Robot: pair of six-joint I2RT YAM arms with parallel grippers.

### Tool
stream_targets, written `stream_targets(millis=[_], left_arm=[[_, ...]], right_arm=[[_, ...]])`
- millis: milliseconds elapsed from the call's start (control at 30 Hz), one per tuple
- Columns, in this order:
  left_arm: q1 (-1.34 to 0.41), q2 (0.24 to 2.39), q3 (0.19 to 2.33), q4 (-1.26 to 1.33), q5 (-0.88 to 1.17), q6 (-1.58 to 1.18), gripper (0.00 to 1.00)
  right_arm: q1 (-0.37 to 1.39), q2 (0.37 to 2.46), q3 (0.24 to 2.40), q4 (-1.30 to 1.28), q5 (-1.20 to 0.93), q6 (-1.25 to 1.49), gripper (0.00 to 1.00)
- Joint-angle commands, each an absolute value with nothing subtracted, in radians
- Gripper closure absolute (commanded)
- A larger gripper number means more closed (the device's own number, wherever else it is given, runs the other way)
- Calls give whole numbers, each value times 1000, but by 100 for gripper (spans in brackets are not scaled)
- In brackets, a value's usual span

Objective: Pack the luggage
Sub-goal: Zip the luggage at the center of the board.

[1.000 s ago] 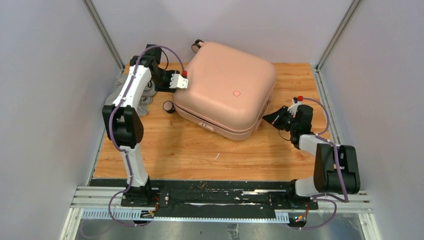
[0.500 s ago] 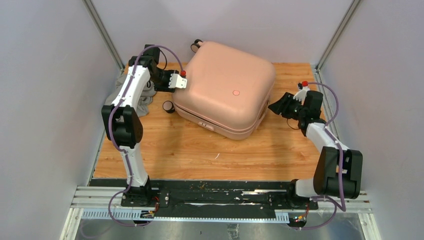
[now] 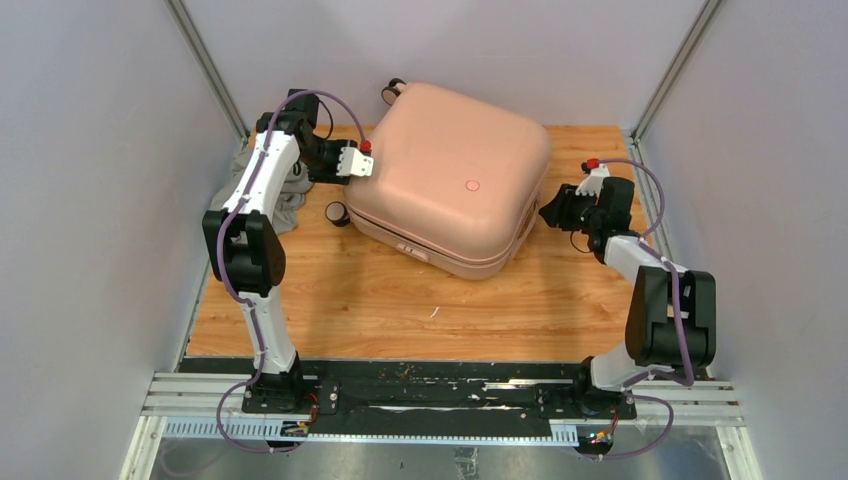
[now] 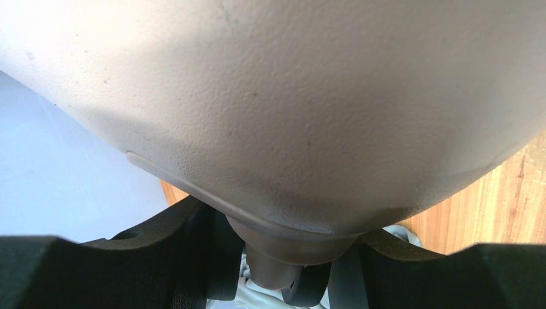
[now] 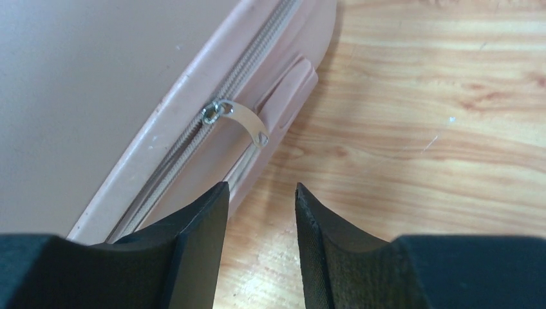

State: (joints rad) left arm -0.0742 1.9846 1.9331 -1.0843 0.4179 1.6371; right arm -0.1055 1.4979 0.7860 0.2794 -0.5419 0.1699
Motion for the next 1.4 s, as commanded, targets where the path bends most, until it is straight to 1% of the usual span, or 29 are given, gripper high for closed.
stream_targets(millis=[0, 200, 500, 767, 1033, 1100, 1367], left_arm=[[-60, 1931, 1947, -1012, 455, 1543, 100], [-61, 1931, 1948, -1012, 460, 1542, 100], [-61, 1930, 1948, -1012, 453, 1552, 100], [-62, 1932, 1947, -1012, 454, 1555, 100], [-62, 1931, 1942, -1012, 446, 1562, 100], [-63, 1931, 1939, -1012, 443, 1565, 100], [-62, 1934, 1933, -1012, 439, 1569, 100]], right_arm=[[-53, 1521, 761, 425, -452, 83, 54], [-16, 1595, 803, 452, -410, 51, 55], [62, 1621, 831, 488, -326, -37, 55], [89, 1628, 829, 550, -211, -95, 55], [89, 1626, 805, 668, -234, -80, 56], [89, 1618, 786, 725, -239, -68, 57], [89, 1637, 775, 860, -271, -22, 71]])
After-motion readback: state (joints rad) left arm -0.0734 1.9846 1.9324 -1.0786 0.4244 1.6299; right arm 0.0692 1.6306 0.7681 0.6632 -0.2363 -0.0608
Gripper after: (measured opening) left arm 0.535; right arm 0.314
